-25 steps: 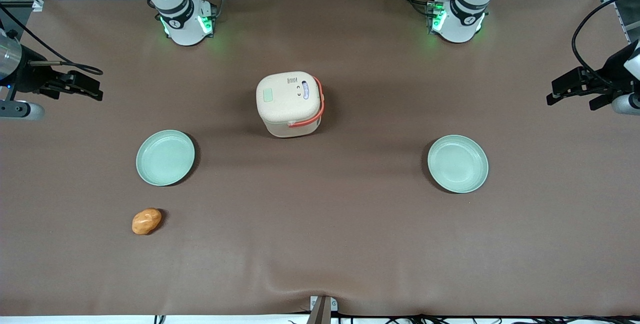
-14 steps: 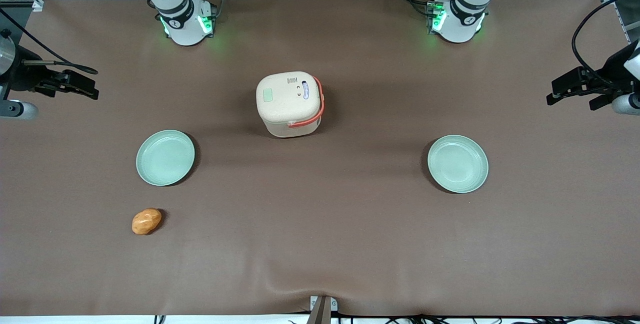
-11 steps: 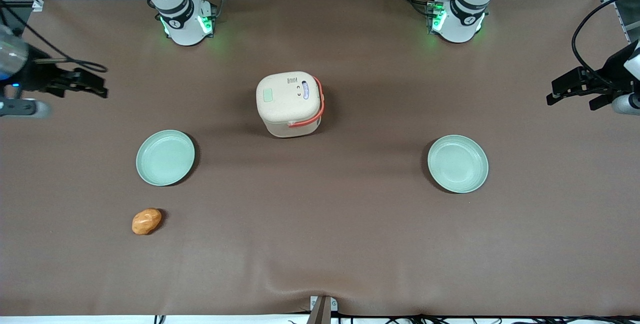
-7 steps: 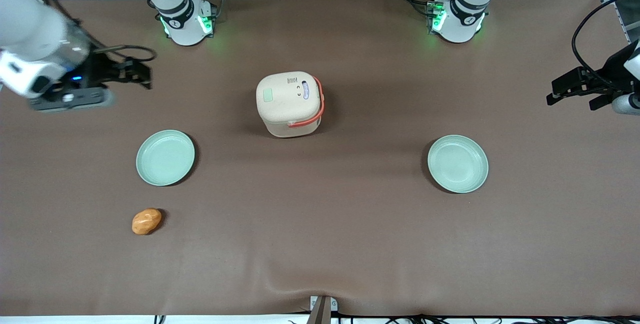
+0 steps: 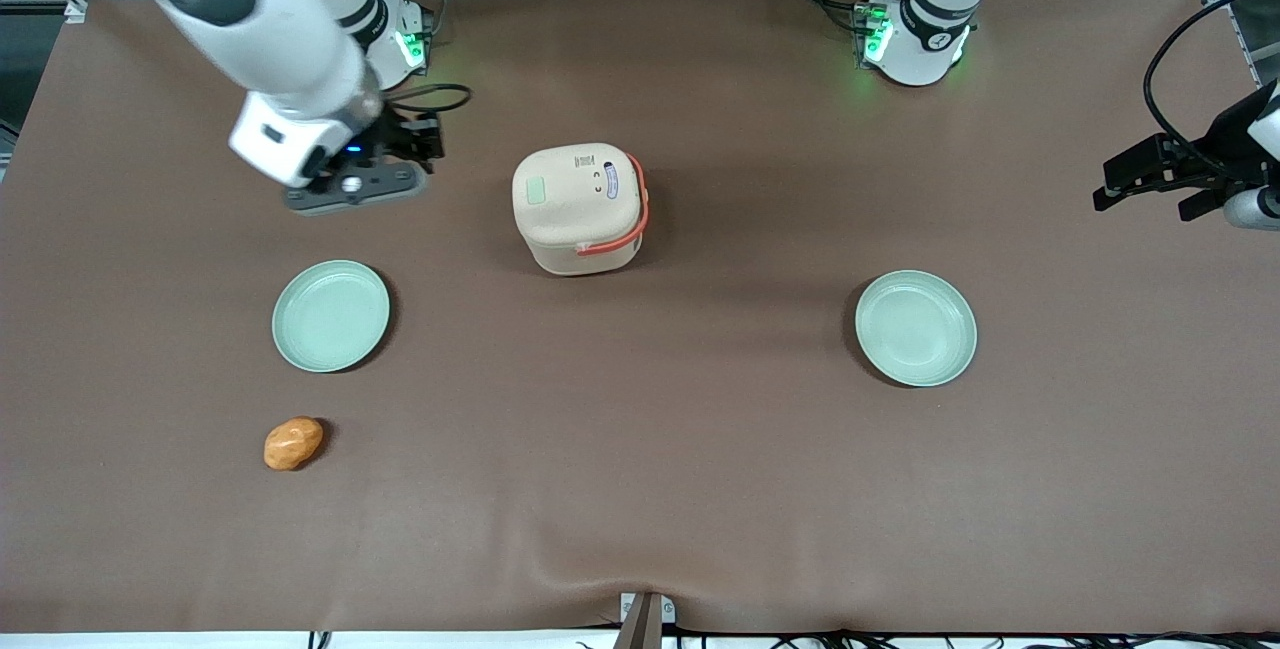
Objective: Press rice cooker button with right arm
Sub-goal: 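Move the right gripper over the rice cooker's green lid button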
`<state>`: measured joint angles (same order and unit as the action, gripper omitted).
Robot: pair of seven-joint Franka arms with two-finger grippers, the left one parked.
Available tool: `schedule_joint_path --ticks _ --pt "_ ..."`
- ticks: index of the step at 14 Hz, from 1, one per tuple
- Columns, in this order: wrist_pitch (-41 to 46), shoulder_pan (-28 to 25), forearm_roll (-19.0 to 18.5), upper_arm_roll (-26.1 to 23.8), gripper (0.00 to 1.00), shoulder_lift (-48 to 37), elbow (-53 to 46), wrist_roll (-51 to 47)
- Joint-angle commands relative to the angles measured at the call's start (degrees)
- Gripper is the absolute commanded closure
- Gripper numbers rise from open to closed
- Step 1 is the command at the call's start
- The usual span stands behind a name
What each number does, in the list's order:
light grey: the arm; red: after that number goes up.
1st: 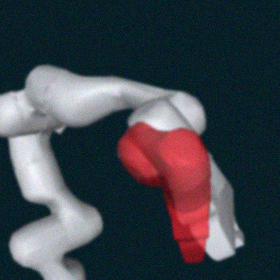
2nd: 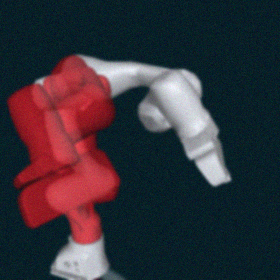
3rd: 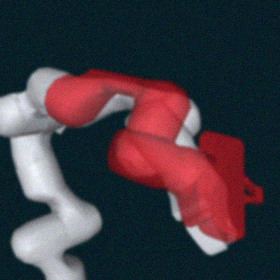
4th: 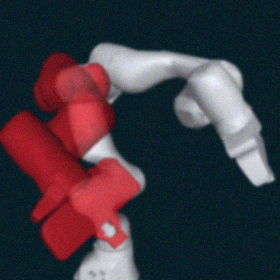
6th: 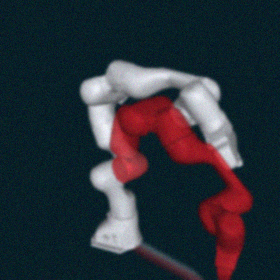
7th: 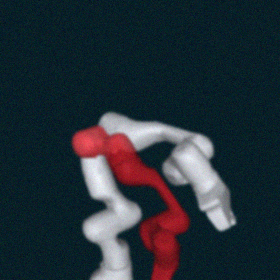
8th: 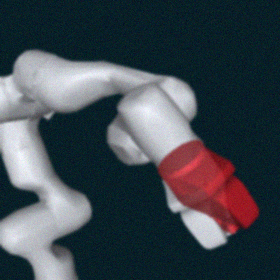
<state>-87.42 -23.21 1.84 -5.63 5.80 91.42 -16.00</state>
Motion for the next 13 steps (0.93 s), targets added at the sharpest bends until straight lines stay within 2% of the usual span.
schedule_joint_path --ticks 1,7,10,13 --pt "-3.78 -3.14 0.44 0.62 0.65 1.14 1.73 -0.96" --pt "-13.54 -6.93 0.71 0.62 0.77 2.38 11.21 -1.14" --pt "-16.63 -7.46 5.09 0.62 0.86 3.16 14.74 -1.05" --pt "-18.92 -7.9 5.89 0.62 0.87 3.87 16.94 -1.14"
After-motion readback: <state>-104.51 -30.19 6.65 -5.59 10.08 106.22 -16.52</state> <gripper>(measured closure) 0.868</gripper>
